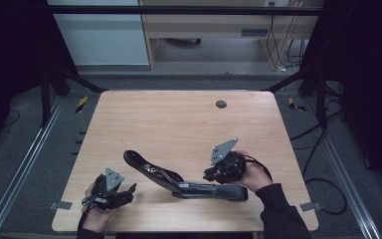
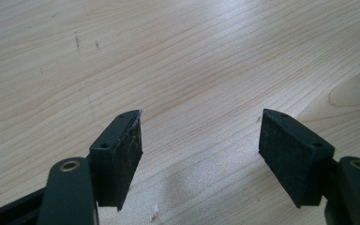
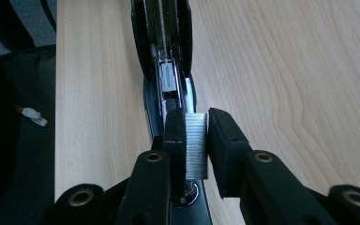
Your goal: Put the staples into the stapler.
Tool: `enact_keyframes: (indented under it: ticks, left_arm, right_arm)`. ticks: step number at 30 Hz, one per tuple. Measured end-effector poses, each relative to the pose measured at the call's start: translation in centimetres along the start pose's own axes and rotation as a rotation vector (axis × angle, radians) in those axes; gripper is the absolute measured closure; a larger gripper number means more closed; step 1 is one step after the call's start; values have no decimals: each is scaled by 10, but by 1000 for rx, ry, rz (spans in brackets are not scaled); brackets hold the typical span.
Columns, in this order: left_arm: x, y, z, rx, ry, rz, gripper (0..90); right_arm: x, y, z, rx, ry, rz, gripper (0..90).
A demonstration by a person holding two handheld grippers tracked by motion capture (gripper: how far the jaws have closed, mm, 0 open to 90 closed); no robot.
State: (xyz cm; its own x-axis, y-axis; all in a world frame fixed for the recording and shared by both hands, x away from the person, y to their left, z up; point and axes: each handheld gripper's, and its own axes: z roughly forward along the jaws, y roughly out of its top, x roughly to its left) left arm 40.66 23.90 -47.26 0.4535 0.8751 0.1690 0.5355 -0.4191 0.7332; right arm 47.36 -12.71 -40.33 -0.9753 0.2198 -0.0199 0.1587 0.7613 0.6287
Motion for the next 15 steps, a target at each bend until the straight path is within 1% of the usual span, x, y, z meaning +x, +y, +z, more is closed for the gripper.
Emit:
enact_keyframes:
  ticks: [3, 7, 8, 11, 15]
  left_arm:
    - [0, 0, 0, 0, -1, 2, 296]
    - [0, 0, 0, -1, 0, -2, 296]
    - [0, 0, 0, 0, 0, 0, 296]
    - [0, 0, 0, -1, 0, 1, 296]
    - [0, 0, 0, -2, 0, -3, 296]
  right_arm:
    - [1, -2, 4, 10, 9, 3, 776]
    - [3, -3, 9, 3, 15, -18, 776]
    - [4, -3, 10, 6, 17, -15, 776]
    - [4, -3, 13, 4, 30, -30, 776]
    - [4, -4, 17, 8, 33, -26, 776]
